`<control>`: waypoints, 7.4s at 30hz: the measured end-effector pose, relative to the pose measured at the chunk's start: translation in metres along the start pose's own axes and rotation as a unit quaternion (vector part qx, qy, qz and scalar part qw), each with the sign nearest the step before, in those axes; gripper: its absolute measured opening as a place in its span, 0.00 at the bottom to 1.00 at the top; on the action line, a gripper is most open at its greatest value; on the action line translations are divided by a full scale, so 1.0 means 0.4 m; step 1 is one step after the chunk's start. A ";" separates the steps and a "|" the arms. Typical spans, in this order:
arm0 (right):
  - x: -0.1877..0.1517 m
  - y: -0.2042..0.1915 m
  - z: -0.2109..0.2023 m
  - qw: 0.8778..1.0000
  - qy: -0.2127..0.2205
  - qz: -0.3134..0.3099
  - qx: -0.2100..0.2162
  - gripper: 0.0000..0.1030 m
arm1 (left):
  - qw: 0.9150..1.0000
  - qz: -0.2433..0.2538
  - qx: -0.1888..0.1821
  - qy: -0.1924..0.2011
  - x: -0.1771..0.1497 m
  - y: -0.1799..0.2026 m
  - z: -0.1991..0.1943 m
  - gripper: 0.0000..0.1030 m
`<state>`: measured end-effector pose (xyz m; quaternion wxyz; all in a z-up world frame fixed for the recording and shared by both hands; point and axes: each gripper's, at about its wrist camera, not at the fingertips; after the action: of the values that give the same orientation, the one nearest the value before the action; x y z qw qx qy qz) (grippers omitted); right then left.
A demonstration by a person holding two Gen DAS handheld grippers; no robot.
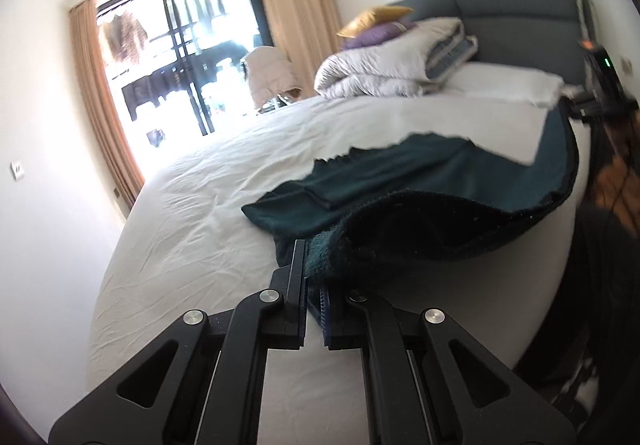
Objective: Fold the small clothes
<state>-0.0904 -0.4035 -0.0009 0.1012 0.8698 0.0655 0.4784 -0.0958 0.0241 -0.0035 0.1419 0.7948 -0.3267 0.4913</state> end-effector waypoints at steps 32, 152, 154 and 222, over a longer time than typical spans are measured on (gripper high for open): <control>0.271 0.159 0.547 0.981 -0.143 0.129 -0.017 0.06 | 0.965 -0.246 -0.009 -0.086 0.256 -0.521 0.534 0.04; 0.247 -0.252 0.617 0.905 -0.175 0.332 0.201 0.63 | 0.864 -0.490 -0.095 -0.072 -0.003 -0.631 0.650 0.24; 0.265 -0.273 0.641 0.901 -0.186 0.328 0.216 0.60 | 0.849 -0.514 -0.106 -0.060 -0.019 -0.639 0.656 0.29; 0.169 -0.206 0.768 0.872 -0.212 0.340 0.281 0.35 | 0.919 -0.354 -0.061 -0.165 0.339 -0.374 0.821 0.09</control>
<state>0.2042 -0.3442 -0.1255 -0.3048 0.9108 -0.1259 0.2486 0.2699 -0.0954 -0.0275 0.2991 0.9180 -0.0720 0.2503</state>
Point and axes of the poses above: each gripper's, at about its wrist camera, not at the fingertips, and z roughly the way its jaws point, y to its right, x to its top, and after that the axes turned 15 degrees about -x, right-handed
